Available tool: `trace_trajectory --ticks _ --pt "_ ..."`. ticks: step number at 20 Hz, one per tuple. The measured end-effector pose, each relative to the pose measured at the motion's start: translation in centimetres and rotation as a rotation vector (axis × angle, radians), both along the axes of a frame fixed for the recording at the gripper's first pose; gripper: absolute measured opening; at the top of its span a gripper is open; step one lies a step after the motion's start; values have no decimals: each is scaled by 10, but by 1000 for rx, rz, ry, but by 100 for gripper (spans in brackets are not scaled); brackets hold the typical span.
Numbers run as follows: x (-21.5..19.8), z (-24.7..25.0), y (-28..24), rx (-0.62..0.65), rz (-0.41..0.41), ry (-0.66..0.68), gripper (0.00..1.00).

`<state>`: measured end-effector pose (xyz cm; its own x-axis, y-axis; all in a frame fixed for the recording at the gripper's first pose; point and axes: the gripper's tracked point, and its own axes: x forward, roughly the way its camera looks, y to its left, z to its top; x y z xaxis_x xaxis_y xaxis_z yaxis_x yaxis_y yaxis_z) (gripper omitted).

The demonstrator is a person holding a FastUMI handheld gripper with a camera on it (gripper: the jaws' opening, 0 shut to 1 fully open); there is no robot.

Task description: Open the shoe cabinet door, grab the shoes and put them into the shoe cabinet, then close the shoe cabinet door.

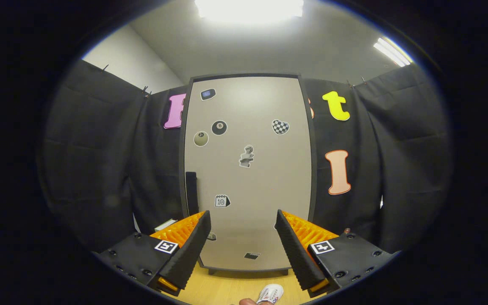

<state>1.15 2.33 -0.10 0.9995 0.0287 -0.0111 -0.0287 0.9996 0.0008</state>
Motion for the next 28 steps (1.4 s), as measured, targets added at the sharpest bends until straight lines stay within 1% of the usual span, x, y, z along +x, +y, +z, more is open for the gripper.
trace_trajectory --ticks 3,7,10,12,20,24,26,28 --pt "13 3 15 26 56 3 98" --pt "45 -2 26 -23 55 24 98" --pt "73 -10 52 -33 96 37 98" --pt "92 -15 66 -41 108 40 98" --pt "169 -37 113 -1 154 97 98" --pt "190 -56 128 -19 181 137 96" --pt "195 -64 131 -53 176 148 95" --pt "197 -65 131 -99 156 136 83"
